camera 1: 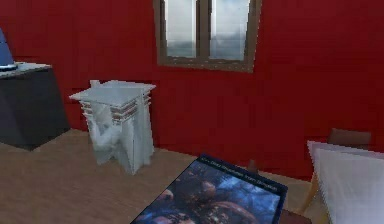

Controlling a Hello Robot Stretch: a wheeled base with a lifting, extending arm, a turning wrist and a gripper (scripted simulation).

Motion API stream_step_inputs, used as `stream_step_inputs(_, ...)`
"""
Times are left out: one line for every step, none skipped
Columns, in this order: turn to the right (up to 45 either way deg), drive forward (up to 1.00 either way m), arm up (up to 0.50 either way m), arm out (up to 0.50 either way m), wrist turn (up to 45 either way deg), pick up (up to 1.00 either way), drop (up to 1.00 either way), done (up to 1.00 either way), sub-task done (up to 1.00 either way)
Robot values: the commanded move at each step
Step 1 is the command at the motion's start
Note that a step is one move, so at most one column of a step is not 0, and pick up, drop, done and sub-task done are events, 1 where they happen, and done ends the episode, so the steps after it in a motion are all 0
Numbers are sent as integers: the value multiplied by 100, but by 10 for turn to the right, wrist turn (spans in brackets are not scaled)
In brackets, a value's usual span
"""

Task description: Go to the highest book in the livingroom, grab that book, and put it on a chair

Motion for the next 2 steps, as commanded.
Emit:
stream_step_inputs(-300, 0, 0, 0, 0, 0, 0, 0, 0)
stream_step_inputs(450, 0, 0, 0, 0, 0, 0, 0, 0)
